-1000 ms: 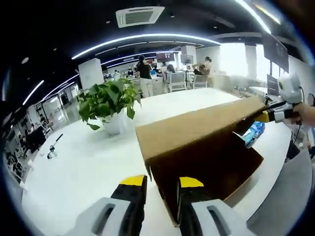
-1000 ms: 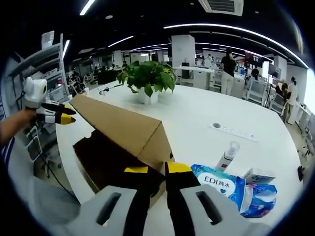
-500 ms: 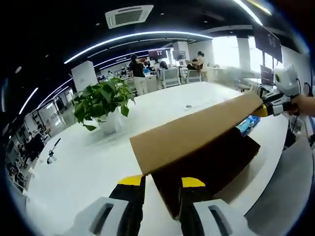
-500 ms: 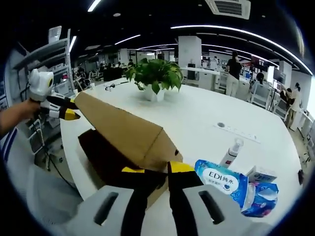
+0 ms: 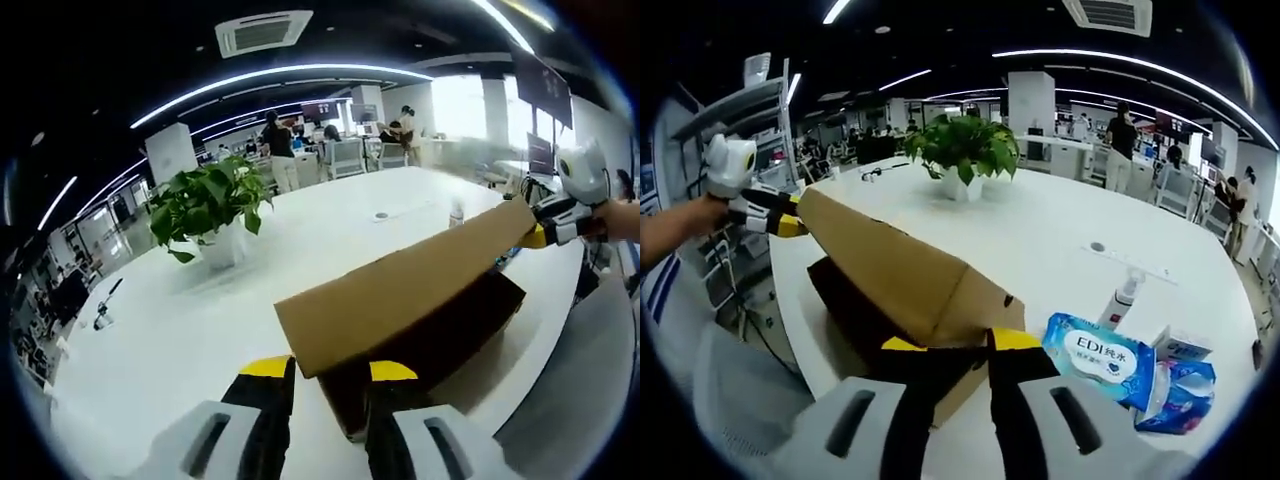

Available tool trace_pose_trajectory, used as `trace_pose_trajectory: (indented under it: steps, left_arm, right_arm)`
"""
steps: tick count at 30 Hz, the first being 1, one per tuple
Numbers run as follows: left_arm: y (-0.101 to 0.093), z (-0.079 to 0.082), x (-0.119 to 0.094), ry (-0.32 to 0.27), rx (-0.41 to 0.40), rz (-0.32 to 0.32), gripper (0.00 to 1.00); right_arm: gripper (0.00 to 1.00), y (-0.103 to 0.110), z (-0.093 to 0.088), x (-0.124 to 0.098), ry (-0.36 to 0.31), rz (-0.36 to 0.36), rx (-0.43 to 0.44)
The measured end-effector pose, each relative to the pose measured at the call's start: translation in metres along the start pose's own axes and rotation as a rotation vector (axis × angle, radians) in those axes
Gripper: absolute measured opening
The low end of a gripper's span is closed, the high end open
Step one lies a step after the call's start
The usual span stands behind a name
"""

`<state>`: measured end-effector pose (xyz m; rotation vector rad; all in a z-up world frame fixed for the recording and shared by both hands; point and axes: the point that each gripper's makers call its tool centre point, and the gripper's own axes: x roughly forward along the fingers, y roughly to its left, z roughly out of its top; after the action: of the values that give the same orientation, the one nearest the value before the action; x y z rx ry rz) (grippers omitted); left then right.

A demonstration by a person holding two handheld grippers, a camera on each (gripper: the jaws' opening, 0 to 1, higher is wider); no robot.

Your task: Operate the shoe box by opening the lid, removing the specified soft item, and placing it in the target area until the item is outside and the box remains undamaged.

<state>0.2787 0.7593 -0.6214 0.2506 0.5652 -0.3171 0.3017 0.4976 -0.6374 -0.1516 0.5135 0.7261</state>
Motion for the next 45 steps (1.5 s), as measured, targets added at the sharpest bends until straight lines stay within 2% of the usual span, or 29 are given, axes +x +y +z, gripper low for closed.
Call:
trace_pose_trajectory:
  steps: [10, 21, 45]
  left_arm:
    - [-0.007, -0.01, 0.0, 0.02, 0.011, -0.024, 0.29]
    - [-0.014, -0.026, 0.002, 0.052, 0.021, -0.059, 0.32]
    - [-0.031, -0.066, 0.016, 0.165, 0.008, -0.144, 0.39]
  right_arm:
    - [0.2, 0.005, -0.014, 0.0, 0.016, 0.014, -0.014]
    - [0.27, 0.016, -0.03, 0.003, 0.041, 0.056, -0.097]
    - [0.39, 0.033, -0.063, 0.01, 0.132, 0.142, -0.089]
